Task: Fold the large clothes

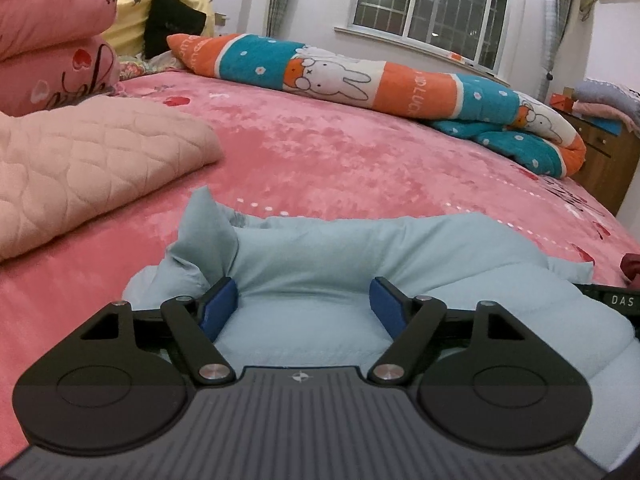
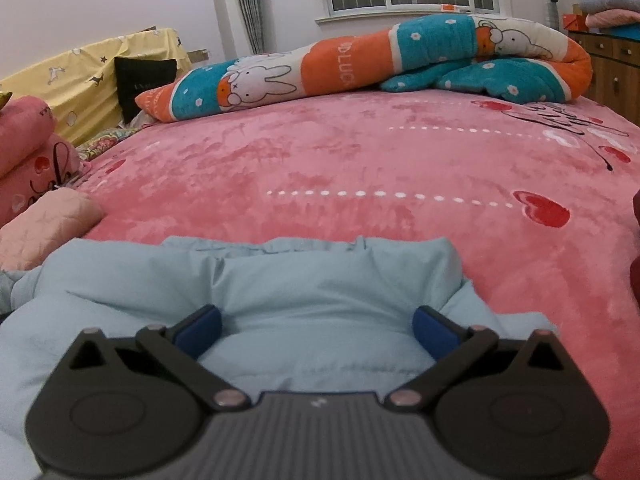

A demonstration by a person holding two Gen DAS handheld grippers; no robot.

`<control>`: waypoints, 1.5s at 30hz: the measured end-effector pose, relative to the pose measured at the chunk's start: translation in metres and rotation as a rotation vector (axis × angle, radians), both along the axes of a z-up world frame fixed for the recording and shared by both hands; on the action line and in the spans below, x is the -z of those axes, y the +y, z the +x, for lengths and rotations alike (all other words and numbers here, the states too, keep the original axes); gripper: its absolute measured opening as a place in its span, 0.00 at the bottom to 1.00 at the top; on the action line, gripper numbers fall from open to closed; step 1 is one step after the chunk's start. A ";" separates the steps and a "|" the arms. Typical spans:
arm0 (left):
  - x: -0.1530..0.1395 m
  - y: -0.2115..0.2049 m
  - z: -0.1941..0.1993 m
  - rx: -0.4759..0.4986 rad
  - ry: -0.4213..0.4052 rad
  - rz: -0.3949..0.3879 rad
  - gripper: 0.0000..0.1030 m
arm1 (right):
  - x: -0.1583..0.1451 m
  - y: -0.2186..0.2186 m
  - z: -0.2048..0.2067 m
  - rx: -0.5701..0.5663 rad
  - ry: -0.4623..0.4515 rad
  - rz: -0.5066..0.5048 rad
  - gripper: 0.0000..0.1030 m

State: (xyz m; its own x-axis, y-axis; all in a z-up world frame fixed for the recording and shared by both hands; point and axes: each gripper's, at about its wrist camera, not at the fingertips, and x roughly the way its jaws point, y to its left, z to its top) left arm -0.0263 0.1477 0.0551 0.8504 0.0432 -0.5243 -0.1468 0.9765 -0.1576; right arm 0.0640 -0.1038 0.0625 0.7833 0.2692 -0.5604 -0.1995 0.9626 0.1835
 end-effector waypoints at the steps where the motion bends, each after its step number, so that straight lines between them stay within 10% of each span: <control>1: 0.001 -0.001 0.000 0.001 -0.001 0.002 0.90 | 0.001 0.001 0.000 0.002 -0.004 -0.002 0.99; 45: 0.003 -0.009 0.007 -0.019 0.006 0.064 0.98 | 0.006 0.013 -0.005 0.027 -0.034 -0.083 0.99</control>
